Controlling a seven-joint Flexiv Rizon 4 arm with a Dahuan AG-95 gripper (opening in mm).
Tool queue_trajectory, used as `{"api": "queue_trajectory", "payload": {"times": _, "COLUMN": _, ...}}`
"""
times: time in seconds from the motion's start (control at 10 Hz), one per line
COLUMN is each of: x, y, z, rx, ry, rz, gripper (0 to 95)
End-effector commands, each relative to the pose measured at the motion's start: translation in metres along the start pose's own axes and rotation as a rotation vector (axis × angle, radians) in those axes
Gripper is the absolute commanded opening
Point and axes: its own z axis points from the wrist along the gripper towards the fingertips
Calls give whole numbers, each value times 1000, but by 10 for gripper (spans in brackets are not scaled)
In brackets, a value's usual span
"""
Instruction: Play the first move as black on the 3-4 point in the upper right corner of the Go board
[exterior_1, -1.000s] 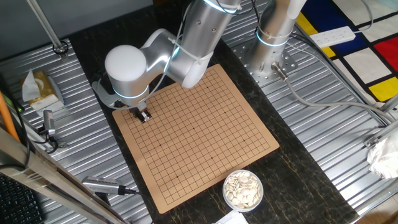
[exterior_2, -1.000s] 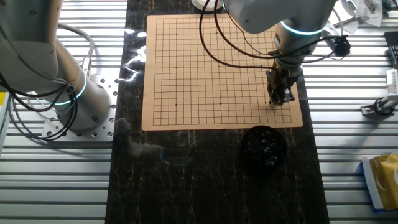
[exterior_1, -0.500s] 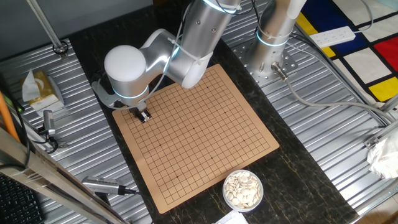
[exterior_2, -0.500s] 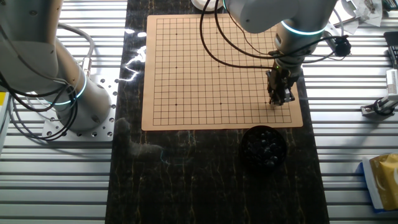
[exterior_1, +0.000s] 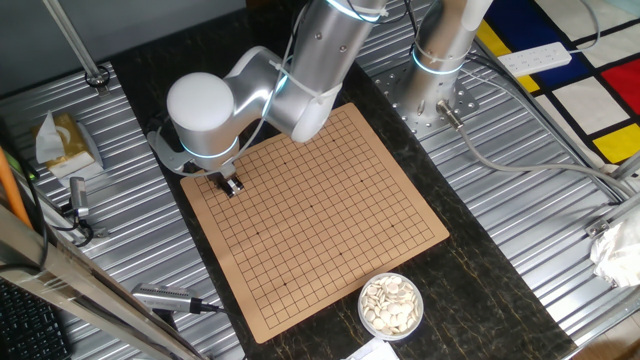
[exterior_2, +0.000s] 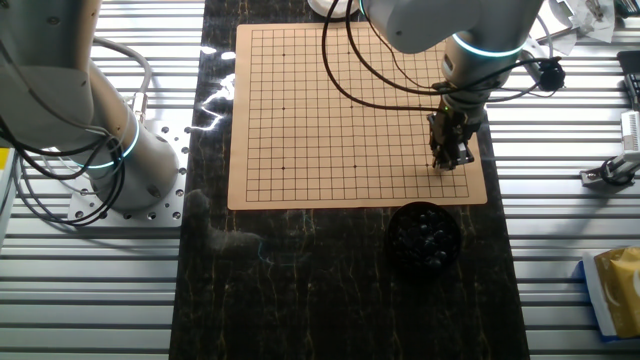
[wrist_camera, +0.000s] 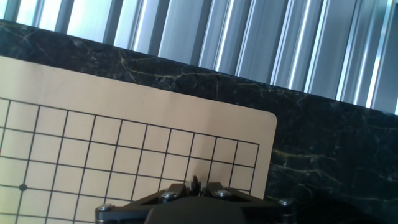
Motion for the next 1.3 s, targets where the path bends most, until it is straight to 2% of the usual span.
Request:
{"api": "queue_trajectory", "payload": {"times": 0.1, "x": 0, "y": 0, "z": 0, "rx": 0, "ry": 0, "rz": -2, "gripper": 0}}
{"api": "queue_trajectory", "payload": {"times": 1.3, "x": 0, "y": 0, "z": 0, "rx": 0, "ry": 2, "rz": 2, "gripper": 0}}
